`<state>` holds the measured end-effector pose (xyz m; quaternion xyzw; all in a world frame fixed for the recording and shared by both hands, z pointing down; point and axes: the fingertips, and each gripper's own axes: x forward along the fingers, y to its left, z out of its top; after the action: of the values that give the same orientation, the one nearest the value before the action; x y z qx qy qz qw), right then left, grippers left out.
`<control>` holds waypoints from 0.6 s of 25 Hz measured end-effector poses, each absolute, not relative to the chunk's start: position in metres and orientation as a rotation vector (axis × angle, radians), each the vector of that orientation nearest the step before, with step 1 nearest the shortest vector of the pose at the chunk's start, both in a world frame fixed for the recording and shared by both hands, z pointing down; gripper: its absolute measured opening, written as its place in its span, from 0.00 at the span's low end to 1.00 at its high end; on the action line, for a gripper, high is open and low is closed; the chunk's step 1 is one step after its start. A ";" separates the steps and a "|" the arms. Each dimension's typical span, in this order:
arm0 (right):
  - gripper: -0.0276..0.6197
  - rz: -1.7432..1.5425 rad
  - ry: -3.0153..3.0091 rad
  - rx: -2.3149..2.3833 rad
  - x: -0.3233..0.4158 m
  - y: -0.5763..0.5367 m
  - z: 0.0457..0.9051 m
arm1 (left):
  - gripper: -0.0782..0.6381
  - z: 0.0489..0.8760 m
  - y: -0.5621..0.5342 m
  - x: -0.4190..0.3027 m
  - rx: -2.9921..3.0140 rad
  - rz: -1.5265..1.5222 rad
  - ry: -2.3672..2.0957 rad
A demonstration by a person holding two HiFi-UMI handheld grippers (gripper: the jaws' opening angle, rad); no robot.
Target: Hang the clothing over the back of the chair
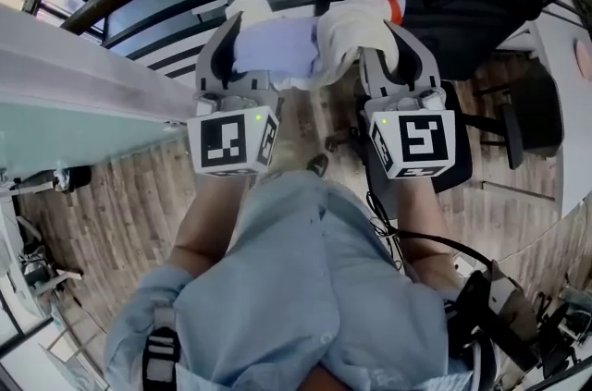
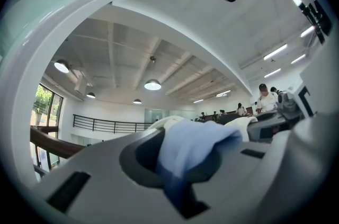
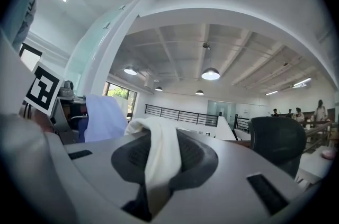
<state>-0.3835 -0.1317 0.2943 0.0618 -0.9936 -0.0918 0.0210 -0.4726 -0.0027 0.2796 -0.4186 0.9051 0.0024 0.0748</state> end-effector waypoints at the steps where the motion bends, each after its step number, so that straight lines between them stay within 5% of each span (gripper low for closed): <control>1: 0.15 -0.293 -3.079 0.196 -0.385 -0.133 0.291 | 0.17 0.277 -0.006 -0.475 -1.266 0.013 2.711; 15: 0.15 -0.340 -3.018 0.347 -0.427 -0.195 0.273 | 0.17 0.265 -0.091 -0.526 -1.459 0.050 2.625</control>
<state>-0.4270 -0.1950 0.2731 0.1136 -0.9864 -0.1112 0.0424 -0.5264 -0.0906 0.2651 -0.4847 0.8718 0.0168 0.0689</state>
